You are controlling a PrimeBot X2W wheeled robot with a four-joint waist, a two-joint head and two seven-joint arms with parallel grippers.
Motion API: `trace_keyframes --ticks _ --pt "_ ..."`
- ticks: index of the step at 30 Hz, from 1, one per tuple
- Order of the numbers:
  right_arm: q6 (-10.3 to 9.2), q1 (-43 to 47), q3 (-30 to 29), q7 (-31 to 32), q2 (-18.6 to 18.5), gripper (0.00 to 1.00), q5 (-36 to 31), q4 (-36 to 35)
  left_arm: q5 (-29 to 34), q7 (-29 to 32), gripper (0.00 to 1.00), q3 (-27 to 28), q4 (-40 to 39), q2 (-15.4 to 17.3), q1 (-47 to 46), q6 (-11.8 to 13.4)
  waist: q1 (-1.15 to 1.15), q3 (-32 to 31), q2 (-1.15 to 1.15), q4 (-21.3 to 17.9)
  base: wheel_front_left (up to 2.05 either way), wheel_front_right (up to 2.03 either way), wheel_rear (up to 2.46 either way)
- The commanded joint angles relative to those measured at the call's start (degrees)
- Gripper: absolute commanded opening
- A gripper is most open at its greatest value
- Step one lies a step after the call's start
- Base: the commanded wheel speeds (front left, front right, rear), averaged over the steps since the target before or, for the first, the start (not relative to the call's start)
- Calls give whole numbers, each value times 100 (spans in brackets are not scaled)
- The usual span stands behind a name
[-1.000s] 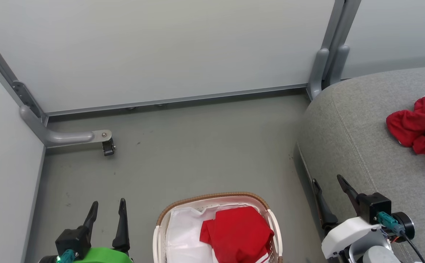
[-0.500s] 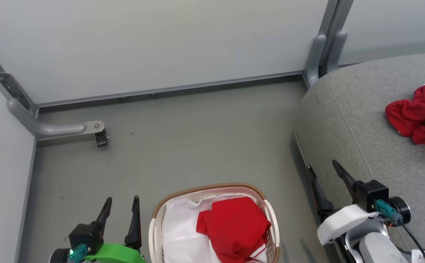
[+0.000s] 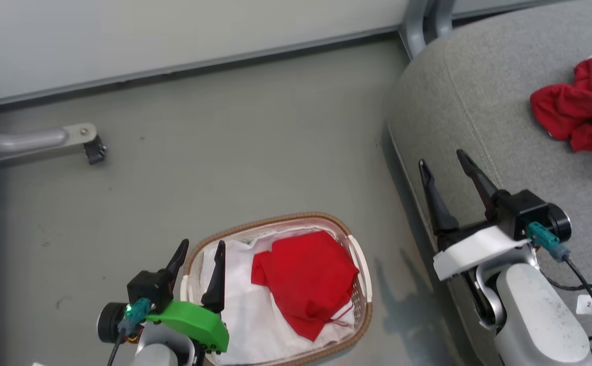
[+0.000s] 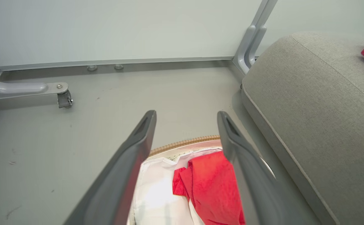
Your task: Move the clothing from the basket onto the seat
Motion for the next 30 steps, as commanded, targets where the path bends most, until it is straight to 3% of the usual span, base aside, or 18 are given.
trace_keyframes --ticks 1,14,30 --pt "-8 -132 5 -10 -20 100 32 -68 -41 2 100 -60 72 23 -201 -17 0 515 0 -354 0 0 0" --pt "-8 -707 183 -10 46 100 75 -455 -285 3 100 -952 984 29 -999 -17 0 1495 0 -741 0 0 0" --pt "-8 -1083 194 -10 91 100 8 -691 -474 3 100 -2646 2289 30 -1931 -17 0 2448 0 -917 0 0 0"
